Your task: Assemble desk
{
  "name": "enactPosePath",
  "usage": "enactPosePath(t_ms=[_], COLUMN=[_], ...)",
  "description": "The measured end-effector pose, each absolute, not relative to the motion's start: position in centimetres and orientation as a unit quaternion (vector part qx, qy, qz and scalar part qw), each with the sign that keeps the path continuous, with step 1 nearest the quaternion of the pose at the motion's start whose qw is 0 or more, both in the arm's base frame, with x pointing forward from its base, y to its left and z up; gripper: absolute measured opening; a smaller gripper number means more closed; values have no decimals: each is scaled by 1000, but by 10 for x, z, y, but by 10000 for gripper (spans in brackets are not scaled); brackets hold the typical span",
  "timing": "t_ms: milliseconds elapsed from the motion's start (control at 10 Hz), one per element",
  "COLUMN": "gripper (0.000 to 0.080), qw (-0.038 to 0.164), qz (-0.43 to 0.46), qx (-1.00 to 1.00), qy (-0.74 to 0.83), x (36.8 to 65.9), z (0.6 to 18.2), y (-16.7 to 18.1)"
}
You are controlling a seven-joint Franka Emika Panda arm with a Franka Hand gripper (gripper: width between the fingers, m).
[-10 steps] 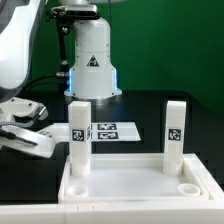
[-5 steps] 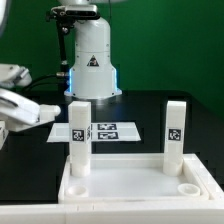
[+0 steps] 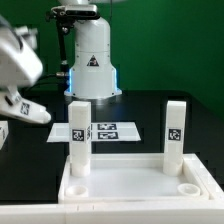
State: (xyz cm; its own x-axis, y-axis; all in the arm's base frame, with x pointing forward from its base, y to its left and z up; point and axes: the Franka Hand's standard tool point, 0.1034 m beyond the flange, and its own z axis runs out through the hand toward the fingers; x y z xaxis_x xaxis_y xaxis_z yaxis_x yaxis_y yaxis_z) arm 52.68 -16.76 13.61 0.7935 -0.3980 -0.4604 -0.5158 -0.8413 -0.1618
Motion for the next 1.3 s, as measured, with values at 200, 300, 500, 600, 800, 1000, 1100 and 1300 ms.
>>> enactPosePath(t_ms=[200,300,500,600,800,1000,1100,1300], gripper=[285,285,285,285,285,285,285,285], qw=[114,110,76,49,36,27,20,22], qz=[99,78,-3,-57,-136,-193,-214,-209], qx=[-967,-969,-973,-976,-970,-962,-959,-960], qy=[204,209,217,205,197,191,185,186], x=[565,560,572,591,614,612,612,610], z=[161,159,162,179,200,193,192,191], y=[-159,-157,-162,-143,-92,-39,-41,-41])
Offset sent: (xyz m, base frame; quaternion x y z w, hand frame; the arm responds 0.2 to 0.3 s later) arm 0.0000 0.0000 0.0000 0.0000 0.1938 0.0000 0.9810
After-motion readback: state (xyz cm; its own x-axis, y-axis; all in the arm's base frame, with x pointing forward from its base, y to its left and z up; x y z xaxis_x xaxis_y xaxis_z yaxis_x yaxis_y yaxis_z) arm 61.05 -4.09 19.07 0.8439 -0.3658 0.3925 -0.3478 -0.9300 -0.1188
